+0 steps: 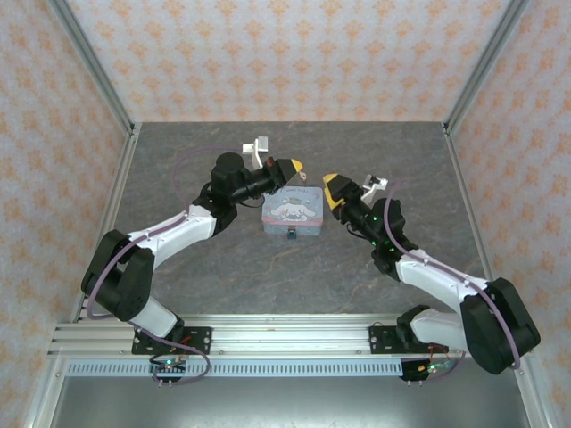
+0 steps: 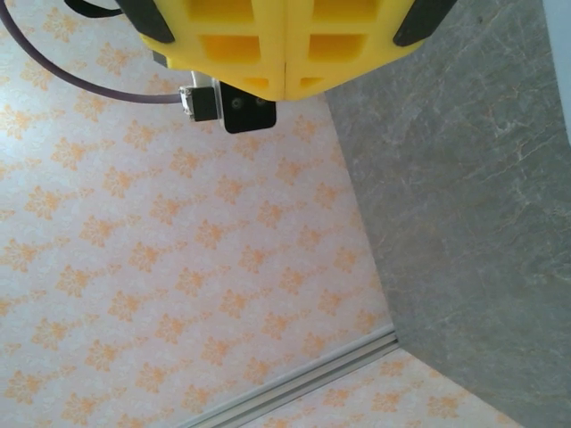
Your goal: Unlock a padlock with a key
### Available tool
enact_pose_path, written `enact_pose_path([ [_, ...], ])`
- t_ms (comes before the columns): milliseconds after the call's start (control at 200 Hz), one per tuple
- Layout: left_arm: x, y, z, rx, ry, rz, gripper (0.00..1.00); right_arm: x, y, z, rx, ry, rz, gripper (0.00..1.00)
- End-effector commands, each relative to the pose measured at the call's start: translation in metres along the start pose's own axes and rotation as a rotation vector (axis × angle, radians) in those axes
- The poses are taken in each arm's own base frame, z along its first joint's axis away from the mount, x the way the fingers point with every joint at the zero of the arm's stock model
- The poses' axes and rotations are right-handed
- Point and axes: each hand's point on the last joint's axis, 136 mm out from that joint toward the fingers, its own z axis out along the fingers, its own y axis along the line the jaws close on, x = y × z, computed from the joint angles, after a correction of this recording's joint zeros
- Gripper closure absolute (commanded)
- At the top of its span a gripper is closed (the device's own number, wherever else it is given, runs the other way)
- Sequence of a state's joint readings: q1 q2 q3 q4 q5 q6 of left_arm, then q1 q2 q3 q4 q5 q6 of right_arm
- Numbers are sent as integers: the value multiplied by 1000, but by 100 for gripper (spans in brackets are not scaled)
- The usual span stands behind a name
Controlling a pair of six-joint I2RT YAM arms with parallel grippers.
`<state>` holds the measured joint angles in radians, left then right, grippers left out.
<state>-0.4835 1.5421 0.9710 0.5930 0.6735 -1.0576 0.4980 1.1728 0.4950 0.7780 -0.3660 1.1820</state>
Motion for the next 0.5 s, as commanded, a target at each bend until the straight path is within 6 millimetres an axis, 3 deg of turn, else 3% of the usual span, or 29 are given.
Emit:
enact_pose_path([
  [0, -3, -14, -3, 65, -15, 14, 100, -6, 39, 11, -115, -20, -32, 44],
  [495, 13, -10, 10, 88, 40, -46, 100, 13, 53, 42, -156, 85, -70, 57],
])
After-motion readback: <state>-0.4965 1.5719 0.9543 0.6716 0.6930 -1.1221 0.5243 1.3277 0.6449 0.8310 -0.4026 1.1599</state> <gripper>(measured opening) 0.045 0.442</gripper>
